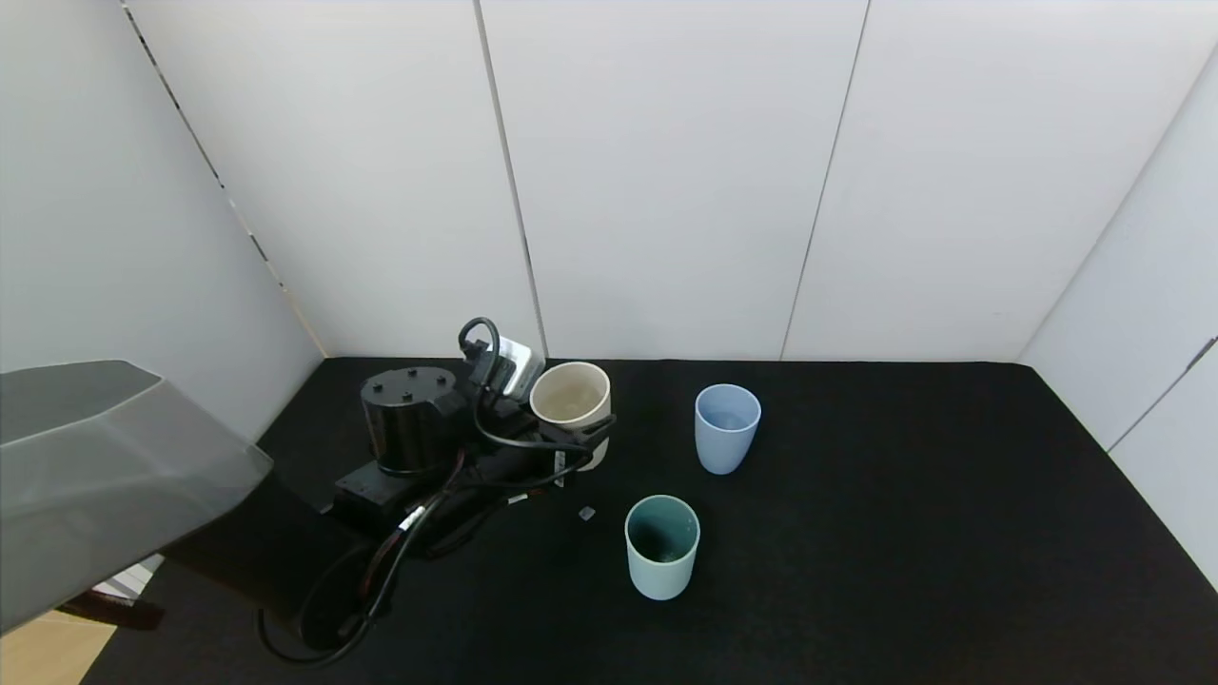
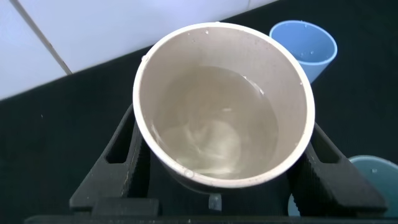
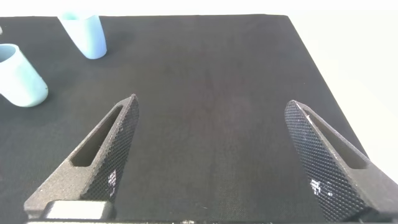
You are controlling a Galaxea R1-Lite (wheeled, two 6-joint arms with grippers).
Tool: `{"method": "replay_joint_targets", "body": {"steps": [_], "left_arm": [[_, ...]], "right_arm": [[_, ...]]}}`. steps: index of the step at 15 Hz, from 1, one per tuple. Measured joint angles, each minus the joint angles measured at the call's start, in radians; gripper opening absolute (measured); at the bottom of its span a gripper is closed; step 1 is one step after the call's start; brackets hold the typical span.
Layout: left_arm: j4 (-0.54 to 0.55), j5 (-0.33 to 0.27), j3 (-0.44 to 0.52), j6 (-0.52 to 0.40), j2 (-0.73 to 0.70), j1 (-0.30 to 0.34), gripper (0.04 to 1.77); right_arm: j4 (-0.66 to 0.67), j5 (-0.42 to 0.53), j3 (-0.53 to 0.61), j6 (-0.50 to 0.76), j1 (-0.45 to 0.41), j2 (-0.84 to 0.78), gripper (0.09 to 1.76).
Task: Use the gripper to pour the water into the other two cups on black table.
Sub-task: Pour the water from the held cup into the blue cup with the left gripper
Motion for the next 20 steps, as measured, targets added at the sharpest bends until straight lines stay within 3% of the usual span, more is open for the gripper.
{"method": "replay_joint_targets", "body": {"steps": [11, 20], "left_arm": [[0.428, -0.005, -0.370, 0.106, -0.036, -0.031, 1.23], [0.691, 0.017, -0.656, 0.214, 0.074, -0.060, 1.23]], "right_arm": [[0.000, 0.000, 0.000, 0.000, 0.000, 0.000, 1.71], [0.000, 0.000, 0.000, 0.000, 0.000, 0.000, 1.71]]}}
